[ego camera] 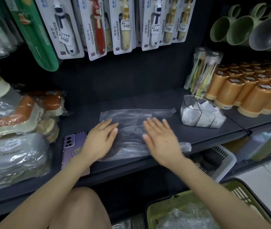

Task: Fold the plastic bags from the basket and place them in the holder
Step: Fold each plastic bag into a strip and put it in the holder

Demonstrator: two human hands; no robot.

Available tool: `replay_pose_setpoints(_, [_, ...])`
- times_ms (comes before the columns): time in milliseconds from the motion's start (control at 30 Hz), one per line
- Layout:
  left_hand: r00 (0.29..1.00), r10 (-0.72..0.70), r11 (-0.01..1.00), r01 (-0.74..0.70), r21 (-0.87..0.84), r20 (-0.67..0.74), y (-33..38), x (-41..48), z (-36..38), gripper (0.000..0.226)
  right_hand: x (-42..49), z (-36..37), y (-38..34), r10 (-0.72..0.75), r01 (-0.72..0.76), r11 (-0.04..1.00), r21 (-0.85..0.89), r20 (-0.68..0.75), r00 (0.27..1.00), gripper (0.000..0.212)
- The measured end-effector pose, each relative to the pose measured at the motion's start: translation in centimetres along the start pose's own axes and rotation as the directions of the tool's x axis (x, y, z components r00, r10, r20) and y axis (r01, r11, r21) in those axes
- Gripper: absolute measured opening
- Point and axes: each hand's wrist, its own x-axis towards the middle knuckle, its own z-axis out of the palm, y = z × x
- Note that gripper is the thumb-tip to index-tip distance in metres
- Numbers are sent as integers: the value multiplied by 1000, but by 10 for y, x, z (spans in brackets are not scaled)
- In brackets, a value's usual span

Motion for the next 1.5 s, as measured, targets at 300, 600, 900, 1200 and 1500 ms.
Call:
replay_pose_setpoints(300, [946,-147,962,68,265,288,-9,30,31,66,-19,31,15,8,21,991,-136,208,978,74])
replay_pose_setpoints(600, [989,-108,994,109,6,-104,-12,65,14,47,96,46,-7,55,-74,995,68,247,967,66])
replay_pose_setpoints(900, [955,-223,939,157,305,197,-27,89,46,62,87,64,72,187,-122,980,-158,509,840,107])
replay_pose_setpoints(1200, [996,50,973,-65,-221,-73,-11,43,1,67,-9,-12,38,-363,326,894,309,72,929,39])
replay_pose_setpoints(1500, [950,219,861,-79,-503,225,-12,-45,-20,61,-19,-45,22,-2,-148,885,441,321,947,23])
